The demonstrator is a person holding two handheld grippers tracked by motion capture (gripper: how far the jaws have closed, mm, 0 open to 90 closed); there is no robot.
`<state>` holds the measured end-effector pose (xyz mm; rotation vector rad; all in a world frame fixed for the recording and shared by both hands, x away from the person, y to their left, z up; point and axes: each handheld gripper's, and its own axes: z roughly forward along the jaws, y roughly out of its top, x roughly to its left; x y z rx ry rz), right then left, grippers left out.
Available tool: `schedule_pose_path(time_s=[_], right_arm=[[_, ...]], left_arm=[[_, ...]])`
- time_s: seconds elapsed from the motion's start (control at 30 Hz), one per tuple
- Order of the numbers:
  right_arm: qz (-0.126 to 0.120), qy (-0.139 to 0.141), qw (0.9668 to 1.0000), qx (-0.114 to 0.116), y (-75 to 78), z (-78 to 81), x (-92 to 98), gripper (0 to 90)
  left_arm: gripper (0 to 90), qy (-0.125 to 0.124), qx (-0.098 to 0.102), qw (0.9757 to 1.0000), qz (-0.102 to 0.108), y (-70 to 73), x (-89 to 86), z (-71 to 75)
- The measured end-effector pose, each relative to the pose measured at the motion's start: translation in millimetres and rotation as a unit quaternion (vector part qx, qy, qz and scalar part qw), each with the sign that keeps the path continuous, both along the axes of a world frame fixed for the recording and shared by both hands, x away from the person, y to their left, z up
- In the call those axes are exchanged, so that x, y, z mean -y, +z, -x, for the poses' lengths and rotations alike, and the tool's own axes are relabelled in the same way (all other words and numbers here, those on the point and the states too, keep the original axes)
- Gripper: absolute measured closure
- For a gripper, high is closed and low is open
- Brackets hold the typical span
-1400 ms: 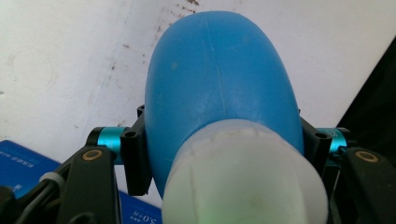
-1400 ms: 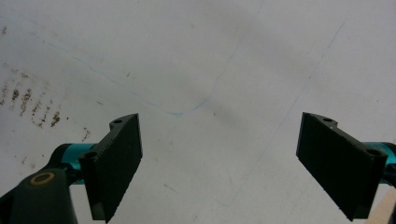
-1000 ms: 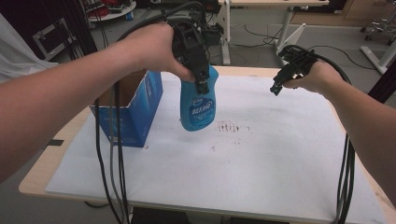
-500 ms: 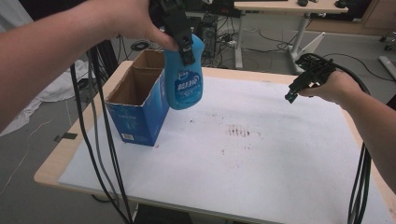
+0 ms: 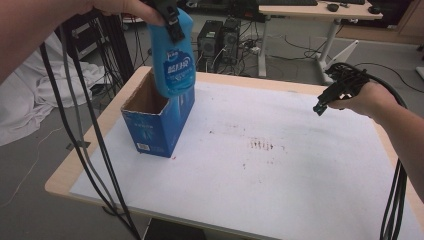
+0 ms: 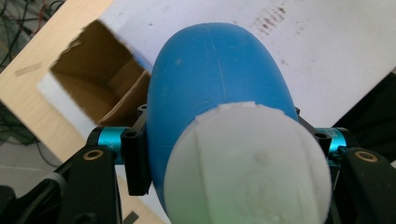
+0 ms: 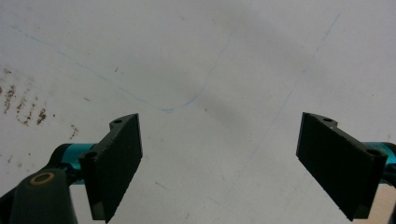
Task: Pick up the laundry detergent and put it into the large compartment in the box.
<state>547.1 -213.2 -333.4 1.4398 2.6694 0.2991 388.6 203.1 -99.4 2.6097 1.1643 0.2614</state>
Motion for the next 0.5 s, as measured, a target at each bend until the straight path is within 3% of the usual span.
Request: schedule_pose_path(time_s=[0.13, 0.5], right_arm=[[0.0, -0.001, 1.0, -0.001, -0.1, -0.3, 0.1, 13.6], [0.002, -0.002, 1.0, -0.002, 0.3, -0.3, 1.4, 13.6]], left_arm=[[37.1, 0.022, 0.001, 0.9997, -0.006, 0.2, -16.6, -0.9], [37.1, 0.043, -0.004, 0.999, -0.013, -6.9, -35.8, -4.8]])
